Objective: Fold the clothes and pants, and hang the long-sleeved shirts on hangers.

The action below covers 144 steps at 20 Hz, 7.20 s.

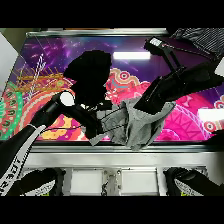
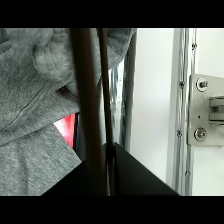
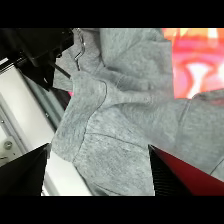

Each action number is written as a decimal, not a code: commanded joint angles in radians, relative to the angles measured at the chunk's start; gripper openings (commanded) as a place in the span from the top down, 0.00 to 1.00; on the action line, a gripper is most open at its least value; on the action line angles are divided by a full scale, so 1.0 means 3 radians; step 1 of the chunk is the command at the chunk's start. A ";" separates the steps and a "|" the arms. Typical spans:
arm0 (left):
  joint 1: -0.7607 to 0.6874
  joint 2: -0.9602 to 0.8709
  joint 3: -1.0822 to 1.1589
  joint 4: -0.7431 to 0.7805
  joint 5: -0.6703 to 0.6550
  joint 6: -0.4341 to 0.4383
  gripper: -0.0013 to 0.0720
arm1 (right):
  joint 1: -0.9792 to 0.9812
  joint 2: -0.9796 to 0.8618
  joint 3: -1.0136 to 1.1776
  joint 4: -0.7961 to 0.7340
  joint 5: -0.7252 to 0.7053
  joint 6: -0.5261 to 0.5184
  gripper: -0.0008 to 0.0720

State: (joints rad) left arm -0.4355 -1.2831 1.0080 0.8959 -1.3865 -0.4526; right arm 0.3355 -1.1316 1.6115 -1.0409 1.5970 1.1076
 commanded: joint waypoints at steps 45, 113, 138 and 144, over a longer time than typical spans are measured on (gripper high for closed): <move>0.0003 0.0000 0.0001 0.0003 0.0009 0.0000 0.96 | -0.1882 -0.0984 -0.1563 0.2036 0.0813 -0.3740 0.06; 0.1826 0.1591 -0.0440 0.0234 0.0825 -0.2792 0.05 | -0.1888 -0.0674 -0.1562 0.2912 -0.0306 -0.3583 0.97; -0.0253 -0.0117 -0.0352 -0.1249 0.2307 -0.3833 0.37 | -0.1882 -0.0235 -0.1562 0.2997 -0.0474 -0.3491 0.97; 0.0093 0.0022 -0.0352 -0.1108 0.2082 -0.3713 0.96 | -0.1912 -0.0139 -0.1562 0.3025 -0.0473 -0.3363 0.97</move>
State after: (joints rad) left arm -0.4728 -1.2999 0.9012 0.5343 -0.7082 -1.5799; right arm -0.2329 -1.1904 1.1419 -0.1390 1.4544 0.0681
